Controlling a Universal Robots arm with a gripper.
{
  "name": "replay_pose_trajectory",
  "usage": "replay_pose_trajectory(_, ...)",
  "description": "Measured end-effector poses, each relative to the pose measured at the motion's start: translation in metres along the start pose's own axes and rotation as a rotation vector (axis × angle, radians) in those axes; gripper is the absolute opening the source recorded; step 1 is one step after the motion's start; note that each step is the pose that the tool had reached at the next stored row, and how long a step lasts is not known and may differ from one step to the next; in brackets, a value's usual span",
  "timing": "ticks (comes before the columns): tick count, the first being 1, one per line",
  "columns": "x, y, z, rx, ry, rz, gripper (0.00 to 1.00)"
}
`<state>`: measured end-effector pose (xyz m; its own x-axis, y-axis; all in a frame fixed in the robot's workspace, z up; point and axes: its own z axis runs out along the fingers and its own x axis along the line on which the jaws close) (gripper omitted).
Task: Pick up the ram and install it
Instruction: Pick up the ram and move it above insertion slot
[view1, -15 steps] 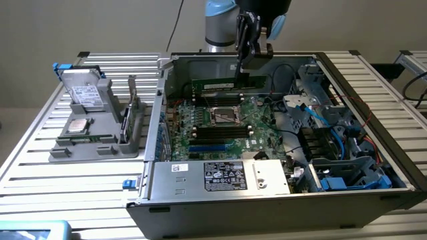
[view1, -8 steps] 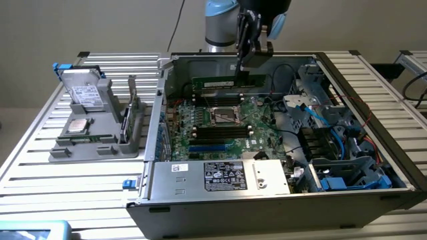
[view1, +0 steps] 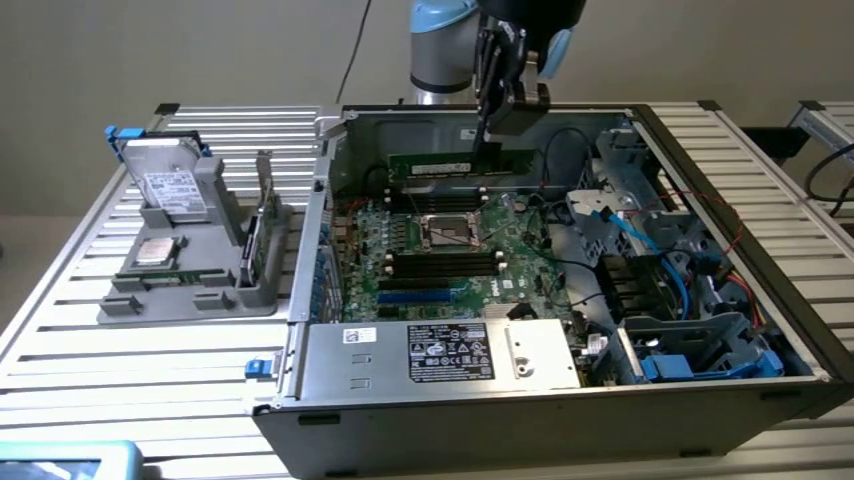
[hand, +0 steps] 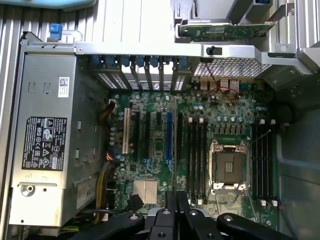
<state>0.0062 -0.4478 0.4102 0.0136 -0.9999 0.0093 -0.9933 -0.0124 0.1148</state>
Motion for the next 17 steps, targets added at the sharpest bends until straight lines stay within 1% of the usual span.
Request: replay_pose_trajectory(17, -0.020, -0.0017, 0.0117, -0.0006, -0.0030, 0.026, 0.12)
